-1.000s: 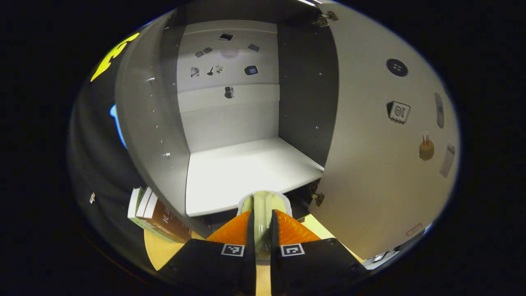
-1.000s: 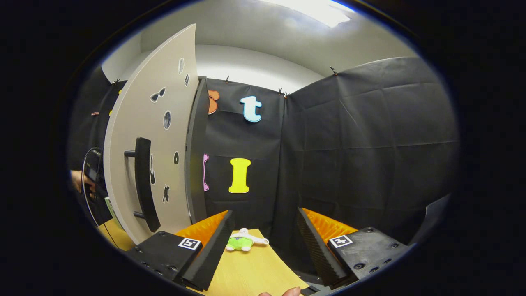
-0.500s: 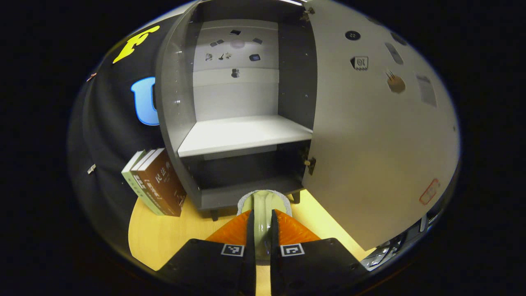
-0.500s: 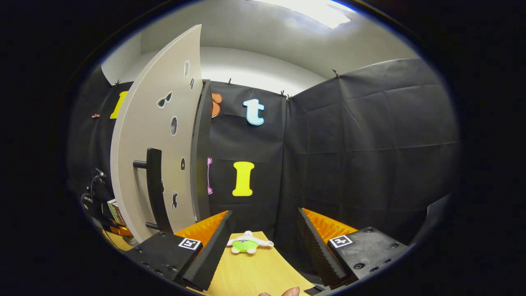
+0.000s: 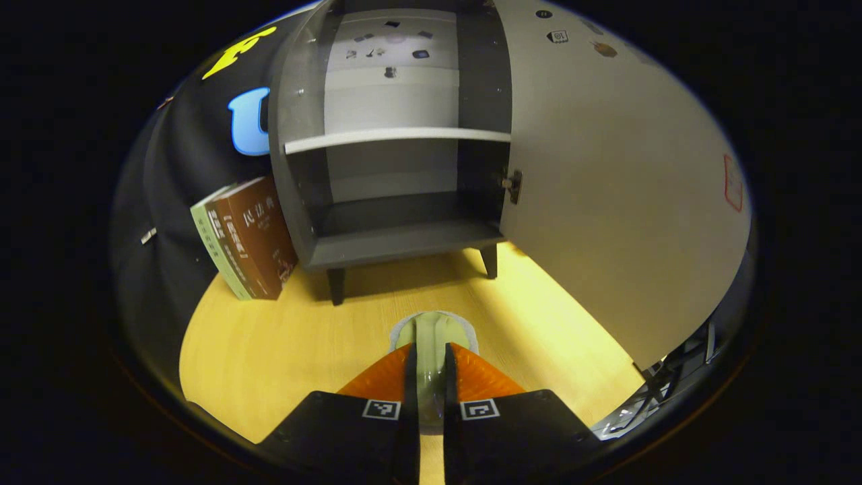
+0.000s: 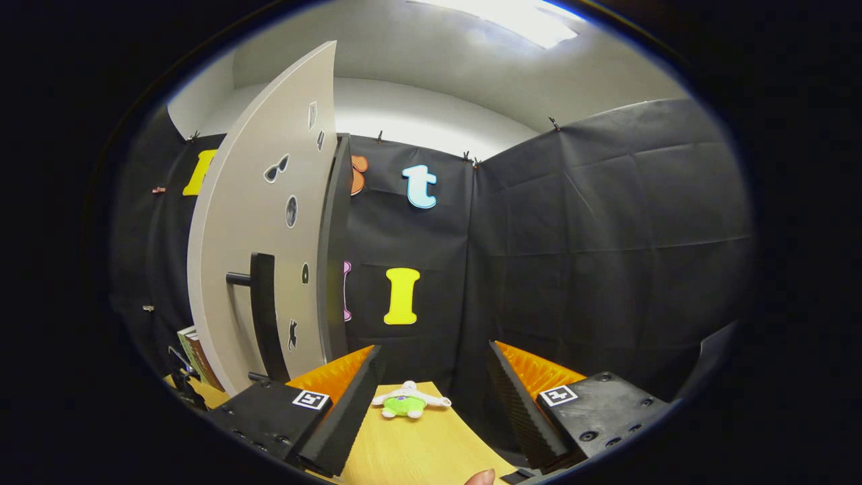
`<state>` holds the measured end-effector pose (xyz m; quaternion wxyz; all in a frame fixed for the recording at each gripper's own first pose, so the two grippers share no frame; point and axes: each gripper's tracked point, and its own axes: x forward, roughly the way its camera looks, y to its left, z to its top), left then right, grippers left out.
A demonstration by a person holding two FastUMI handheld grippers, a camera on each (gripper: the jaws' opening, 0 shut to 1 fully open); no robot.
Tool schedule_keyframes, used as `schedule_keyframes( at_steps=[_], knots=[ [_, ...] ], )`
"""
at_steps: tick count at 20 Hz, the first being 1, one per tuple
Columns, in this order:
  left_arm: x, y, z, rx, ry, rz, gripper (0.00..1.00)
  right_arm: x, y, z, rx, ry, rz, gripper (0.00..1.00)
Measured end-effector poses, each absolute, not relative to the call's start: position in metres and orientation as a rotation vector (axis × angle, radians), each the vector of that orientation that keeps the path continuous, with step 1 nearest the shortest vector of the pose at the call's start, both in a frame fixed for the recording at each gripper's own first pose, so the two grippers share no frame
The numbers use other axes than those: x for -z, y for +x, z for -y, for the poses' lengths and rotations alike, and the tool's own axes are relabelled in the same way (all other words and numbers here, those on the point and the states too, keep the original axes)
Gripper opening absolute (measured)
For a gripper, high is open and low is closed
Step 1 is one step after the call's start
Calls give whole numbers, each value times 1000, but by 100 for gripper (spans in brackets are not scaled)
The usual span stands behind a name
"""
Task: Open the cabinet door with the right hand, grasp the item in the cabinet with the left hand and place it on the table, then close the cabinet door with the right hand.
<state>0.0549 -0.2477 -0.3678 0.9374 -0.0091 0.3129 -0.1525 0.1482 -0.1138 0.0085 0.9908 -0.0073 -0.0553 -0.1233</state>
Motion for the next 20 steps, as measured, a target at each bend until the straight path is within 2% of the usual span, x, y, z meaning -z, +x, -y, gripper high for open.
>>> schedule_keyframes(
  at_steps=[7,16,17,18,20],
  knots=[
    [427,46,236,254,-3,-684,18,-8,145,110,246,-28,103,97],
    [443,51,241,264,11,-680,22,-7,141,113,263,-40,98,97],
    [443,50,240,260,21,-678,27,-7,141,112,262,-40,97,97],
    [441,51,241,257,28,-669,27,-7,140,112,262,-43,98,96],
    [440,50,244,265,31,-666,57,-6,140,114,269,-48,98,96]
  ],
)
